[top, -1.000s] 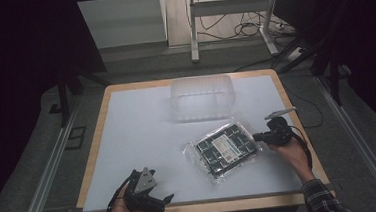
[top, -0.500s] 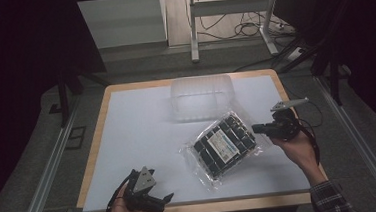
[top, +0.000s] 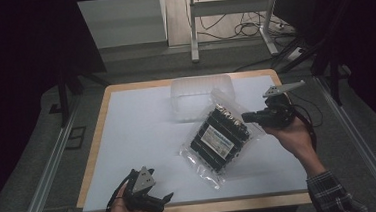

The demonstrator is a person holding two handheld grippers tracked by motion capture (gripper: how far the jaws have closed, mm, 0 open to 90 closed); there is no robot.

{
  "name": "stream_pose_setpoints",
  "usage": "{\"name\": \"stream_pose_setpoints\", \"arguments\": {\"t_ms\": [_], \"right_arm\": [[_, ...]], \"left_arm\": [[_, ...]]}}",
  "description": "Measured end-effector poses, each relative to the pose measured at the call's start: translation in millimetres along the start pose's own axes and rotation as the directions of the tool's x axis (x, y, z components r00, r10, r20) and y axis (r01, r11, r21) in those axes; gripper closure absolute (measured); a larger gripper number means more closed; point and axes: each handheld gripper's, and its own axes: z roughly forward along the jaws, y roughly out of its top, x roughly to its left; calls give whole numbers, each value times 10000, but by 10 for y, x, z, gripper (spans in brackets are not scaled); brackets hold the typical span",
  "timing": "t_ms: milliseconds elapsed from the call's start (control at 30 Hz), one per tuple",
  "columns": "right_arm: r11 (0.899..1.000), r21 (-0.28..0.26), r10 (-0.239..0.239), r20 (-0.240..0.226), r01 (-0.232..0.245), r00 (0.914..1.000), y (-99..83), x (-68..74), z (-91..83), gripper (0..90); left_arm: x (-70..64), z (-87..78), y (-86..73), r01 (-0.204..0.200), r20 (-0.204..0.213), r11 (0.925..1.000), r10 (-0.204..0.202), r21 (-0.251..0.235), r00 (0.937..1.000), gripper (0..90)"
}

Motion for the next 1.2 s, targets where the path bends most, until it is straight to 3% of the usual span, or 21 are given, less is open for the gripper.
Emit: {"name": "stream_pose_setpoints", "arguments": {"t_ms": [267, 333, 533, 733, 967, 1200], "right_arm": [[9986, -334, -421, -261, 412, 9988, 291, 156, -84, 889], [9973, -391, -625, -165, 618, 9979, 377, 208, -95, 889], [9950, -533, -839, 129, 845, 9964, 527, 255, -95, 890], [9937, -799, -768, 214, 783, 9968, 645, 228, -86, 890], [9914, -1235, -448, -16, 442, 9990, 791, 176, -51, 890], [9879, -1489, -418, 213, 445, 9989, 999, 133, -21, 889]], "left_arm": [[41, -39, -6, 250, 83, 9985, -246, -482, 9997, 2], [52, -26, -14, 337, 365, 9985, -320, -443, 9988, 0], [43, -10, -12, 249, 497, 9986, -226, -472, 9985, 0], [43, -3, -15, 262, 515, 9982, -234, -538, 9984, 0], [53, -9, -18, 317, 382, 9980, -296, -541, 9988, 0], [80, -20, -25, 422, 116, 9975, -416, -574, 9991, 0]]}}
